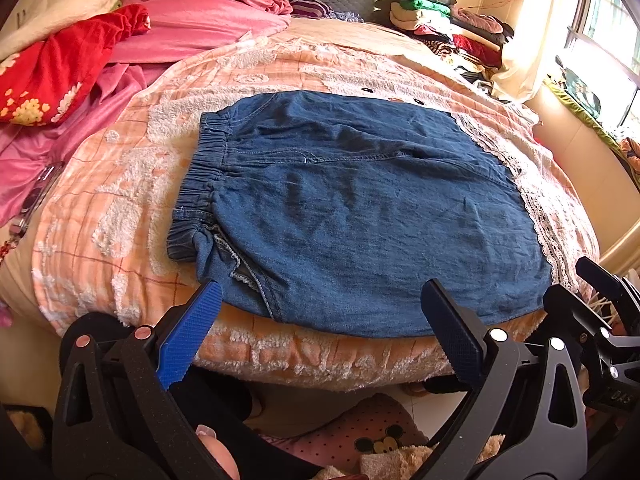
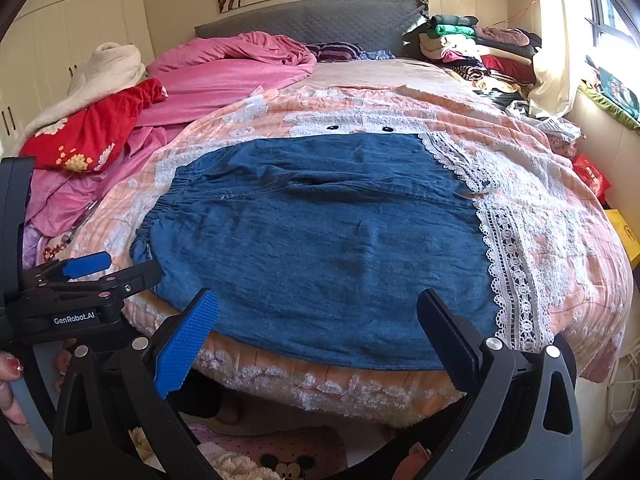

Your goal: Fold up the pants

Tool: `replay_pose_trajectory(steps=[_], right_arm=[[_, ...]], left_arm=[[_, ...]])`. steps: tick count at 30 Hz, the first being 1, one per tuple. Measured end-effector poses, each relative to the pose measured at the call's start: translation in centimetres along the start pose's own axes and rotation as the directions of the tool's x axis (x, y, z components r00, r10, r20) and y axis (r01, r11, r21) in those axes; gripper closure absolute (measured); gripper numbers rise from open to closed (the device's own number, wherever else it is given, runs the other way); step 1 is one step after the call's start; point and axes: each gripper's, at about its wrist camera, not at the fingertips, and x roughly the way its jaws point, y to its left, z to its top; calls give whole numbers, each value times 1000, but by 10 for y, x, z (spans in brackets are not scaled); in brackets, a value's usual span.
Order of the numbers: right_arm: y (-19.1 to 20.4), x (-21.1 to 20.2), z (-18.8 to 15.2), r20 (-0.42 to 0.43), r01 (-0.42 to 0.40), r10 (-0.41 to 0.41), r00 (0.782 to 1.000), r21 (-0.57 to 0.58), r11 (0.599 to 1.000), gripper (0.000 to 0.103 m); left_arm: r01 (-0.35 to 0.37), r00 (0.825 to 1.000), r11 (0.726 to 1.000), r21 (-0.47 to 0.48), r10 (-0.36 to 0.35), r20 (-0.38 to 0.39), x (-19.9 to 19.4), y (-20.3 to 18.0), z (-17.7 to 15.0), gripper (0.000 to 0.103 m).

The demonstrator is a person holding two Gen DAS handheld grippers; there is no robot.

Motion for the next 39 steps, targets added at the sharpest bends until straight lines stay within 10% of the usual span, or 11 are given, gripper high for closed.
replay_pose_trajectory(steps=[26, 39], right_arm=[[-2, 30, 17, -39, 23, -24, 999, -21, 1000, 4], [1, 79, 93, -31, -61, 58, 998, -98, 993, 4]], left_arm=[[-7, 1000, 1000, -27, 6, -17, 24, 15, 20, 9], [-88, 996, 990, -108, 88, 0, 60, 75, 80, 9]])
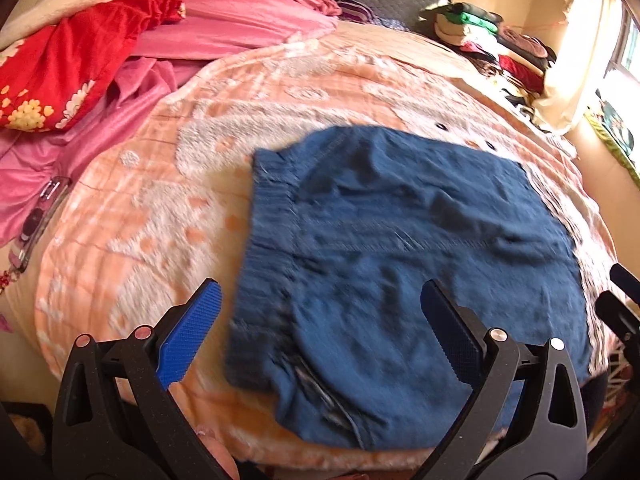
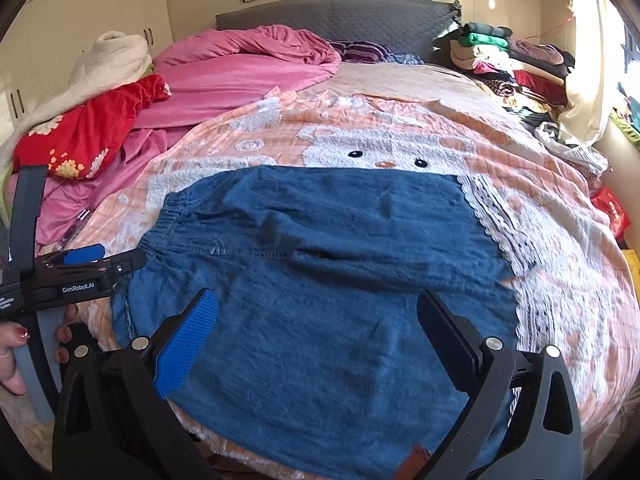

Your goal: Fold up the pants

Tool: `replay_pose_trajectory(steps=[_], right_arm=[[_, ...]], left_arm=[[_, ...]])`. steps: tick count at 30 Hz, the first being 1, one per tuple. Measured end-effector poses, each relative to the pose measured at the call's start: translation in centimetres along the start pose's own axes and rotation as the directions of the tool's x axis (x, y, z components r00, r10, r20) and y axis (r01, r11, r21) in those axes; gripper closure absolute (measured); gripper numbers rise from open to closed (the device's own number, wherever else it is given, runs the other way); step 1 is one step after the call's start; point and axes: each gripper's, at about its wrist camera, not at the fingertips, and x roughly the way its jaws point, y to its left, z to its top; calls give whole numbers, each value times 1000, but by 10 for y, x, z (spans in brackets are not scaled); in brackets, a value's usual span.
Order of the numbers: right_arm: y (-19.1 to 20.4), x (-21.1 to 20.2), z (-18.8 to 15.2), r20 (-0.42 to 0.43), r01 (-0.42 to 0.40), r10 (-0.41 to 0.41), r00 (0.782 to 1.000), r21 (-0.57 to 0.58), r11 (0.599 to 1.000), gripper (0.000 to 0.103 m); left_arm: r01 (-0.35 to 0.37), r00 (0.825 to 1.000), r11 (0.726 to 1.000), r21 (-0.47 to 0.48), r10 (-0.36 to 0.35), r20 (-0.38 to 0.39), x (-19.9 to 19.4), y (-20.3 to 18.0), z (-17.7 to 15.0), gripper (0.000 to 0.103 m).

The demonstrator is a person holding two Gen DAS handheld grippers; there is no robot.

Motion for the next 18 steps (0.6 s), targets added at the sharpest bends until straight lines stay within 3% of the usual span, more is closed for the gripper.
replay_pose_trajectory(steps=[8, 15, 18], right_arm=[[-5, 64, 63, -58, -116, 112, 992, -63, 991, 4], [-6, 130, 95, -122, -114, 97, 988, -140, 984, 4], [-3, 157, 106, -143, -86, 58, 988, -196, 977, 4]], left_arm=[[-61, 998, 998, -15, 61, -24, 38, 37, 45, 9], [-93, 994, 994, 50, 96, -58, 87, 49, 70, 9], [-51, 995, 998, 32, 53, -82, 101, 51, 77, 9]])
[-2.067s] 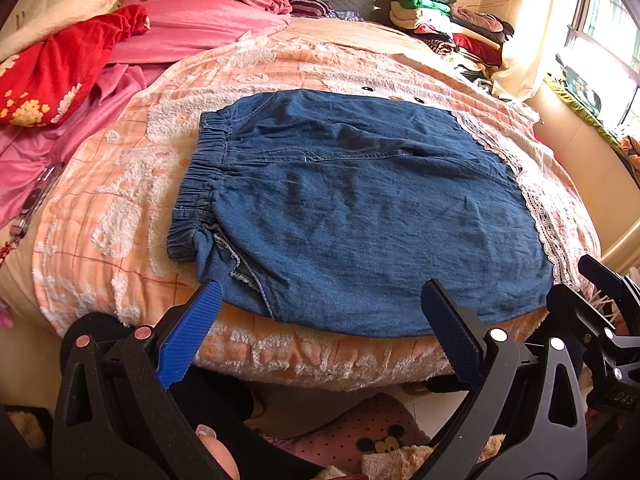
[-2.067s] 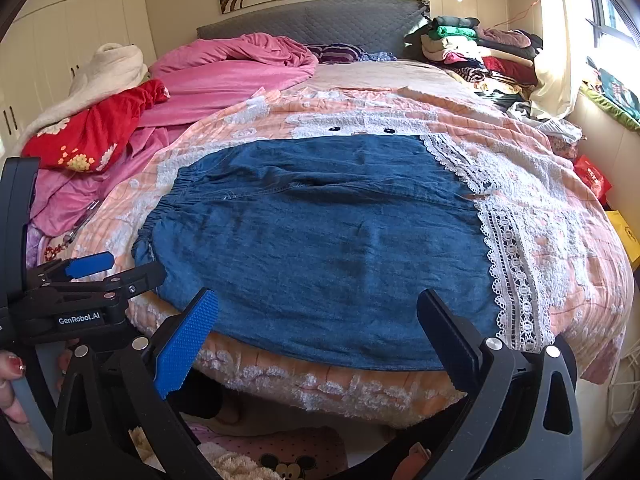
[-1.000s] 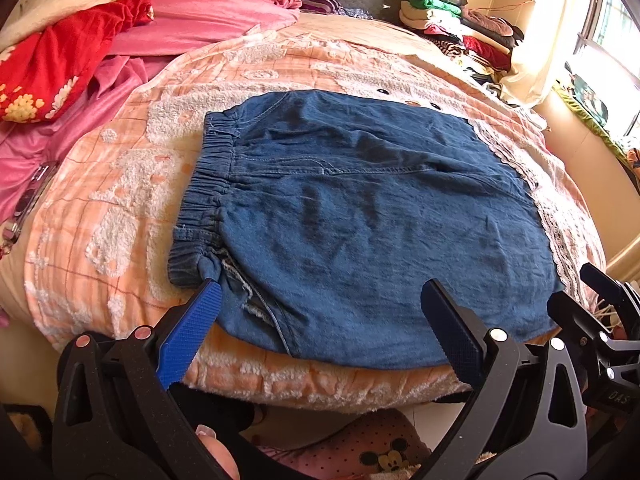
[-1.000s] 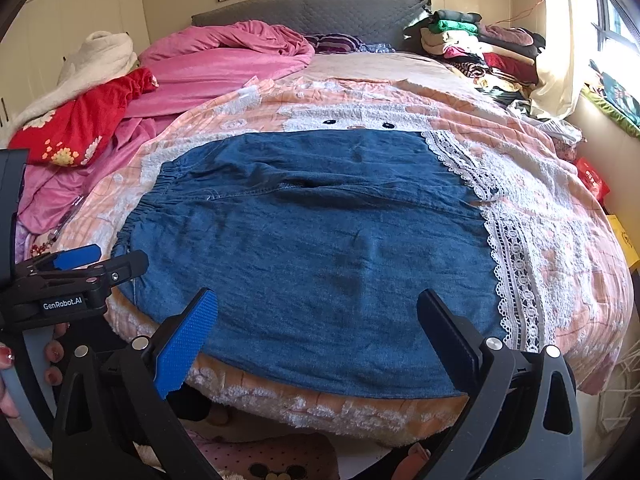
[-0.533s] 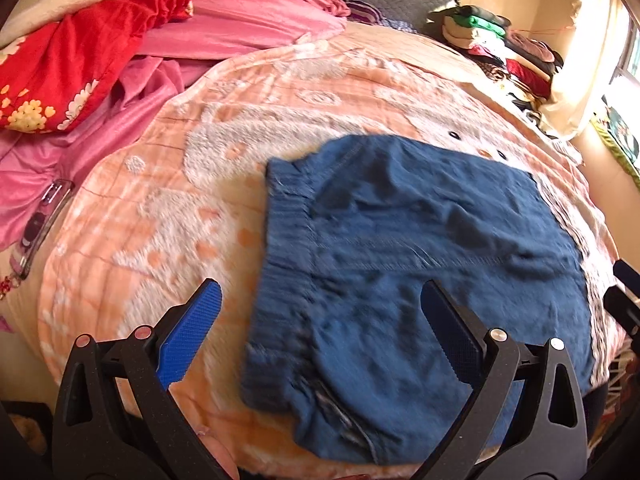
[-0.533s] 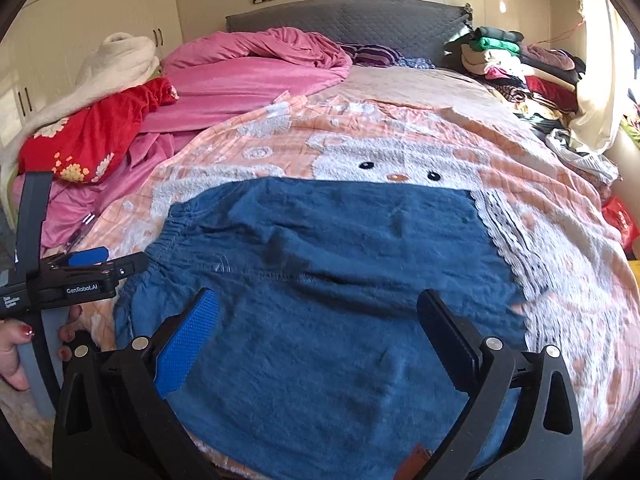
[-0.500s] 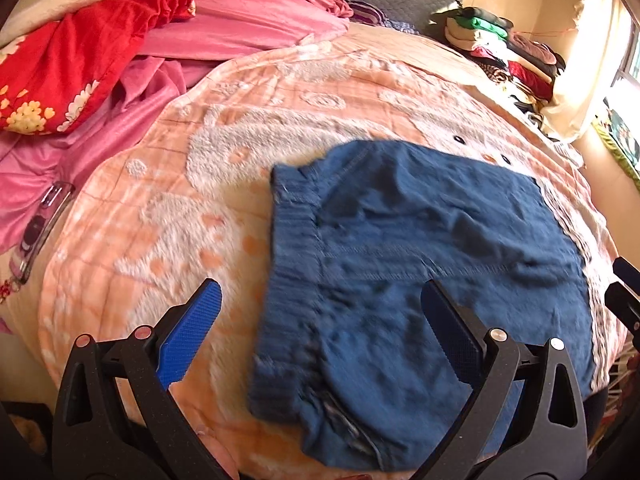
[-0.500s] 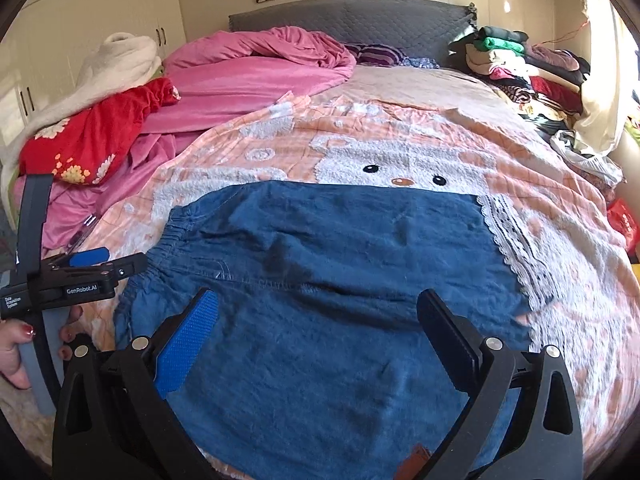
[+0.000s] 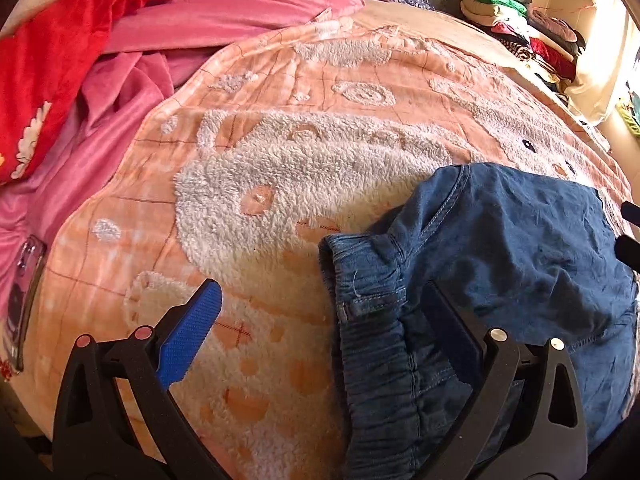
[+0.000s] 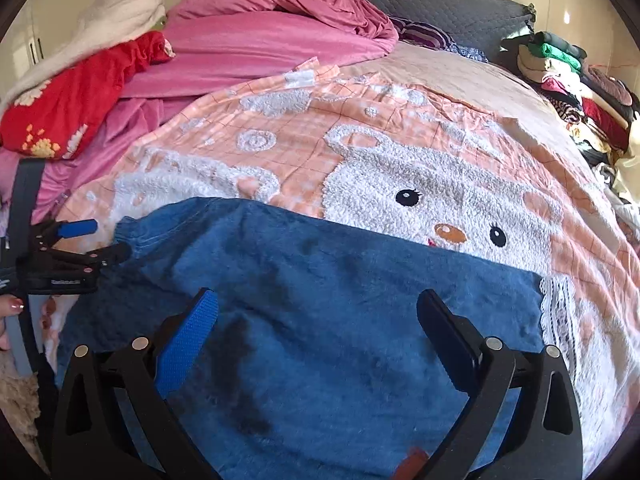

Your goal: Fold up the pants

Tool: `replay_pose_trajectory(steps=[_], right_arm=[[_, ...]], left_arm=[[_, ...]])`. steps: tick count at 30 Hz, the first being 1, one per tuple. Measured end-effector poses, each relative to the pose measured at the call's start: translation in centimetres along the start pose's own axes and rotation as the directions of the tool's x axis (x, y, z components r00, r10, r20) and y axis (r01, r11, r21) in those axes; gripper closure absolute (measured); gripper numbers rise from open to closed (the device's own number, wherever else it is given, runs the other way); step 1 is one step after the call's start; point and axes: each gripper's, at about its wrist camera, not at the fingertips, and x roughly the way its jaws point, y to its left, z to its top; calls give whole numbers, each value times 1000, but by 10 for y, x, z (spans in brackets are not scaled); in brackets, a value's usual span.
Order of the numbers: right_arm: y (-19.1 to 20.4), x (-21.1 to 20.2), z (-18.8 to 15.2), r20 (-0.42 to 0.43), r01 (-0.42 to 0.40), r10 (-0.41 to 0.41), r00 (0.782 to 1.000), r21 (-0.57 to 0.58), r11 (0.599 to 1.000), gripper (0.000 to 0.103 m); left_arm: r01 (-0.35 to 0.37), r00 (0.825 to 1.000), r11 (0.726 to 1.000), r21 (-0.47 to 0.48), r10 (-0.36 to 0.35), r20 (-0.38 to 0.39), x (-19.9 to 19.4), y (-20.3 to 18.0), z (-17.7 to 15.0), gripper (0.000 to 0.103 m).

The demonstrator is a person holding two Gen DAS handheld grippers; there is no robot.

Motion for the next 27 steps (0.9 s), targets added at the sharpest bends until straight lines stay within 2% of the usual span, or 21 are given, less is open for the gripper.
replay_pose_trajectory(steps=[3, 4, 6, 8, 10, 13, 17, 21, 25, 27], right_arm=[[-2, 21, 13, -18, -5, 4, 1000, -37, 999, 4], [-3, 27, 17, -24, -10, 9, 1000, -41, 999, 4], [-5, 39, 25, -34, -14, 12, 999, -58, 998, 4], [-6, 53, 31, -54, -6, 1, 999, -81, 997, 4], [-2, 63, 35, -68, 3, -11, 998, -120, 993, 4], [1, 76, 38, -85, -27, 14, 996, -153, 988, 4], [6, 86, 43, -98, -56, 37, 995, -196, 979, 4], [13, 87, 45, -86, -67, 43, 995, -294, 953, 5], [15, 93, 50, -84, -72, 45, 995, -342, 937, 6], [21, 97, 52, -94, -96, 66, 993, -368, 925, 13]], left_arm=[[15, 1000, 1000, 19, -15, 11, 8, -3, 5, 9], [20, 1000, 999, 29, -20, 7, 11, -5, 7, 13], [47, 999, 998, 30, -47, -5, 18, -6, 10, 24], [68, 998, 997, 35, -67, -17, 24, -10, 13, 44], [103, 994, 994, 47, -102, -26, 28, -14, 14, 55], [109, 994, 991, 79, -108, -10, 27, -18, 15, 67], [137, 990, 988, 67, -139, 20, 18, -14, 14, 71], [121, 989, 989, 88, -128, 77, 0, -18, 13, 71], [128, 983, 987, 99, -139, 124, -17, -20, 12, 72], [129, 979, 986, 101, -143, 143, -24, -20, 12, 72]])
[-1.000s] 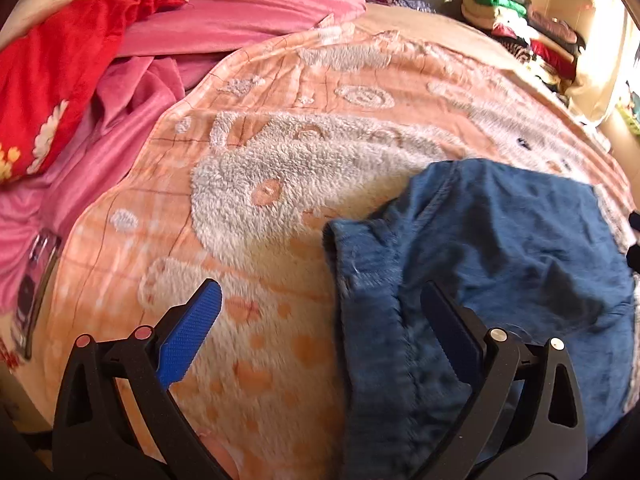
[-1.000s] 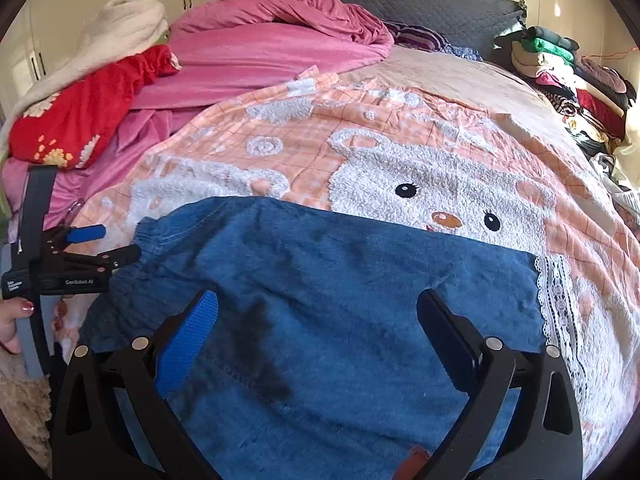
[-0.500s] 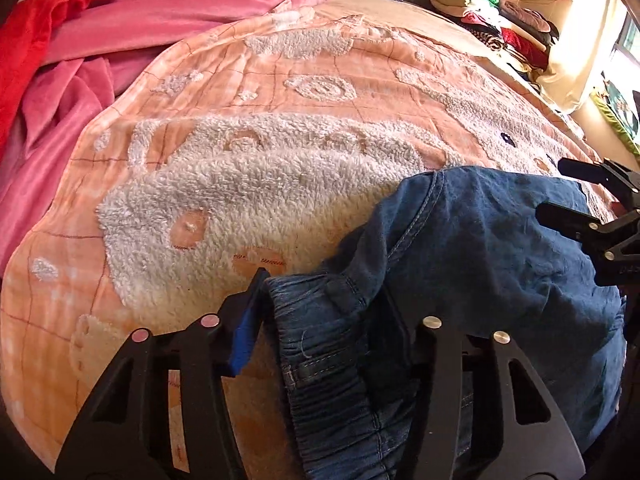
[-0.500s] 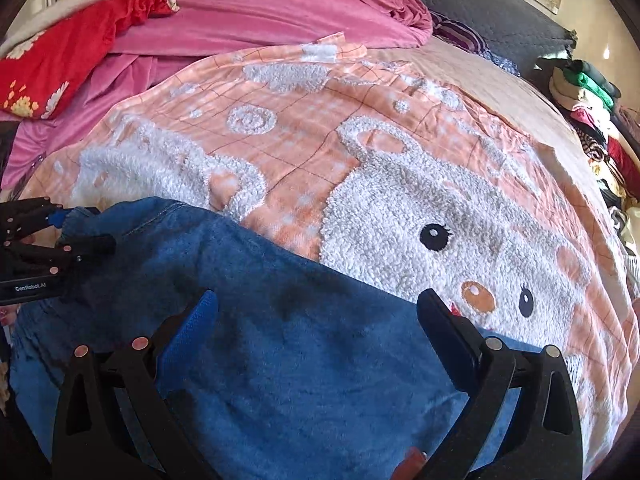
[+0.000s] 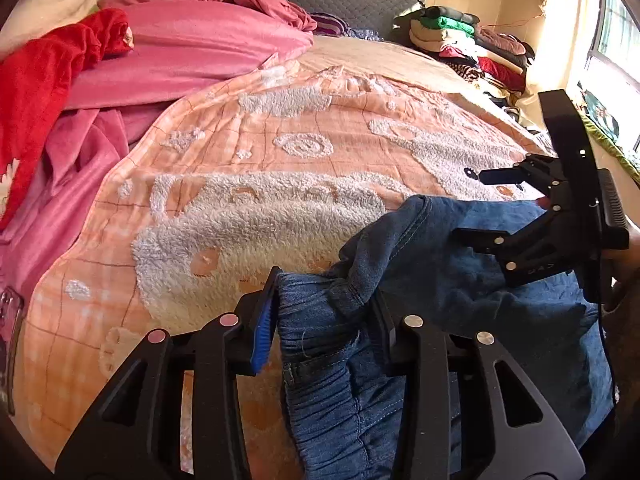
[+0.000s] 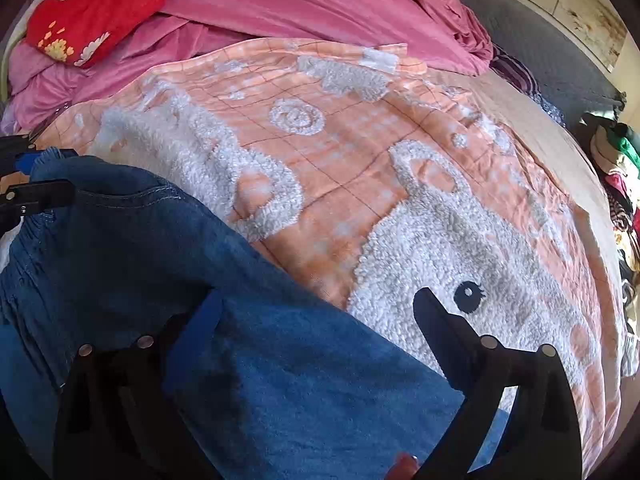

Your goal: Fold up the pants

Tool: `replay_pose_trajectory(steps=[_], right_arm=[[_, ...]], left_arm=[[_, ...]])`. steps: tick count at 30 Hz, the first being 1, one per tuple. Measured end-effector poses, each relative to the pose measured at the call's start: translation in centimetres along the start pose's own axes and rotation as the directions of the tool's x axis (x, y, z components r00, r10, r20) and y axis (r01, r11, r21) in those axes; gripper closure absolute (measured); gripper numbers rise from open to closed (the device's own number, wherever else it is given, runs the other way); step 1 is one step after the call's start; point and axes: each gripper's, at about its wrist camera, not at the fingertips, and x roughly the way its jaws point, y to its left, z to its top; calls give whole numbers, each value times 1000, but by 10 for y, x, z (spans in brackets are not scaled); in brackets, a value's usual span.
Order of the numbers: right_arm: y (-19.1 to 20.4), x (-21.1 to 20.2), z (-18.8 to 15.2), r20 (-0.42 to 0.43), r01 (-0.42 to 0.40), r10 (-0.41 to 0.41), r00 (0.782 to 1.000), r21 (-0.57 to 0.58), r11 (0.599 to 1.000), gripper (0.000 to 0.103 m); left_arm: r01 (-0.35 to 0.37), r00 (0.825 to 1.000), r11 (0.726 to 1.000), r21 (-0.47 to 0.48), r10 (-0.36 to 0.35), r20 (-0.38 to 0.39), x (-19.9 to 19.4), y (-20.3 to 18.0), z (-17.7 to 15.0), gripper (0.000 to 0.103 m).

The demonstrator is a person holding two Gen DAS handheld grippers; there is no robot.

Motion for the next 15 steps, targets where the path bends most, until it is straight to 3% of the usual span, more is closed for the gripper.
replay_pose_trajectory(steps=[2, 6, 9, 15], right_arm=[[7, 7, 3, -24, -12, 11, 1000, -42, 999, 21], [19, 8, 0, -40, -85, 82, 996, -63, 994, 66], [29, -8, -6, 6, -56, 57, 998, -69, 996, 90], [34, -67, -31, 147, -55, 49, 988, 41, 998, 96]], left_arm=[[-9, 1000, 1000, 9, 9, 14, -5, -2, 0, 72], [-39, 999, 999, 37, 38, 25, -5, -9, -3, 73], [-71, 997, 996, 47, 69, 37, -3, -11, -5, 73], [-56, 996, 998, 14, 55, 77, -20, -7, -15, 73]])
